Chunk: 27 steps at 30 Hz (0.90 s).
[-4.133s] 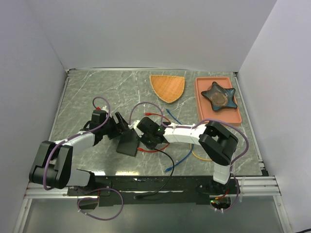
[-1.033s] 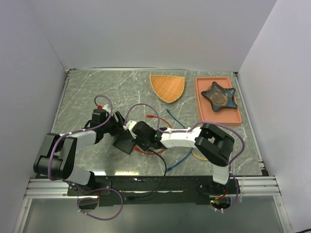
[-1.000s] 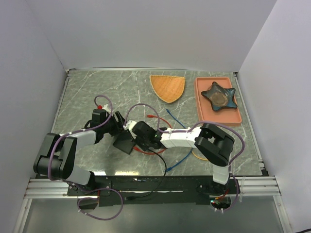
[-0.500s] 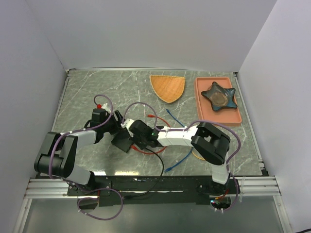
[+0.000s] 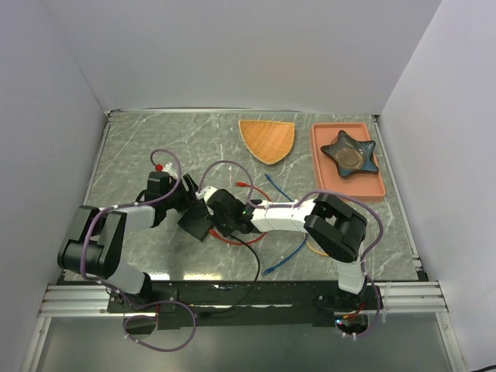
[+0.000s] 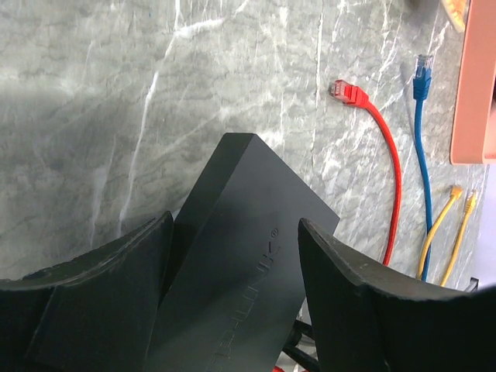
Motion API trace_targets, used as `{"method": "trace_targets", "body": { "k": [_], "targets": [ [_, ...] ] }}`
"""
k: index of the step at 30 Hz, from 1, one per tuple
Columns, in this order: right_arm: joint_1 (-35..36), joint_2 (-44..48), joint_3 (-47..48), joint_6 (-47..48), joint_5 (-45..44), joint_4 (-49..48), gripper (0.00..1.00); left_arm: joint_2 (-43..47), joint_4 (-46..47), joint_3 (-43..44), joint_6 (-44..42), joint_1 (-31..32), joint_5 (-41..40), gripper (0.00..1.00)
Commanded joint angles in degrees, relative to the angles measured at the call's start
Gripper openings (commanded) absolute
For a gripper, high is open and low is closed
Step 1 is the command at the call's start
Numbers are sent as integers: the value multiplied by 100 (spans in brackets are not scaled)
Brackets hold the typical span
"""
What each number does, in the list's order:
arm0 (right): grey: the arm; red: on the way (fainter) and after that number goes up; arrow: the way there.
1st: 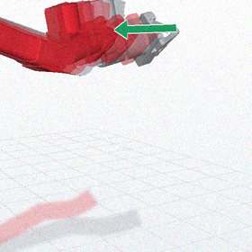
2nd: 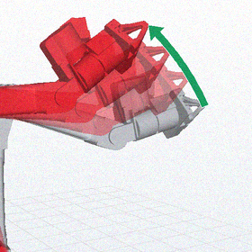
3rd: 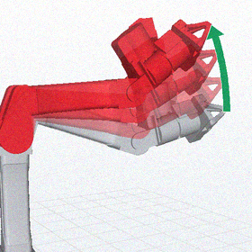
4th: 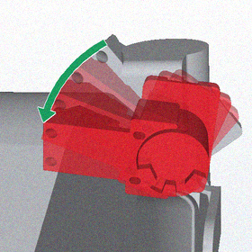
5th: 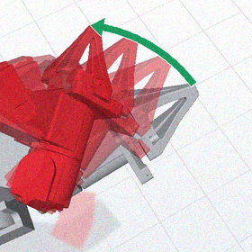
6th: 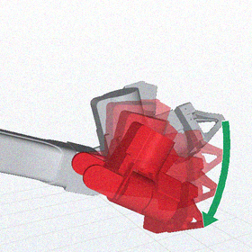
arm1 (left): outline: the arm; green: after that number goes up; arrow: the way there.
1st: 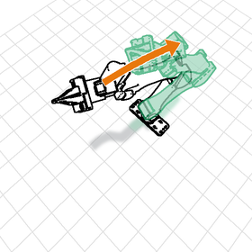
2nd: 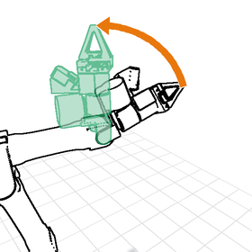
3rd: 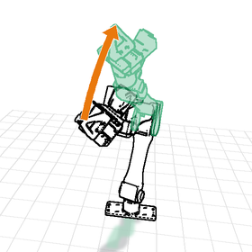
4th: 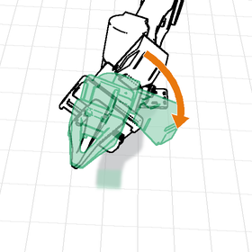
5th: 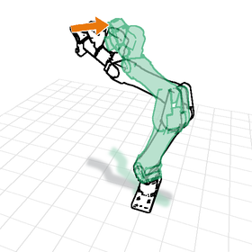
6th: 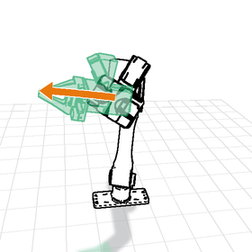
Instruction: Insert the plug into the switch port
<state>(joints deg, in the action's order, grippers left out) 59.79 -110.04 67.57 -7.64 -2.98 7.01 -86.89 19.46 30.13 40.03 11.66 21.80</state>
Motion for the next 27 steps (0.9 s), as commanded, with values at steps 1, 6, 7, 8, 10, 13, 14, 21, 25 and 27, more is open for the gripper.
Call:
{"method": "trace_targets", "body": {
  "k": [1, 6, 7, 8, 10, 13, 14, 21, 25, 27],
  "targets": [
    [-266, -193, 459, 61, -519, -2080, 0, -249, -848, -148, 268, 302, 1318, 70],
    [-292, -272, 520, 193, -668, -2159, 0, -337, -856, -121, 260, 363, 1388, 69],
    [-319, -281, 529, 184, -677, -2159, 0, -346, -857, -113, 251, 372, 1379, 69],
    [-328, -299, 564, 158, -677, -2159, 0, -346, -865, -104, 251, 381, 1397, 69],
    [-406, -316, 617, 96, -677, -2116, 0, -381, -874, -86, 251, 398, 1414, 69],
    [-486, -352, 696, 8, -598, -2063, 0, -442, -883, -51, 242, 425, 1414, 69],
    [-503, -378, 731, 17, -546, -2072, 0, -460, -874, -34, 242, 442, 1432, 70],
    [-512, -352, 714, 34, -493, -1931, 0, -496, -918, 37, 225, 477, 1380, 70],
    [-503, -203, 433, -9, -361, -1852, 0, -373, -1067, 98, 189, 477, 1178, 72],
    [-512, -80, 196, -45, -282, -1782, 0, -285, -1198, 133, 180, 469, 959, 74]
  ]
}}
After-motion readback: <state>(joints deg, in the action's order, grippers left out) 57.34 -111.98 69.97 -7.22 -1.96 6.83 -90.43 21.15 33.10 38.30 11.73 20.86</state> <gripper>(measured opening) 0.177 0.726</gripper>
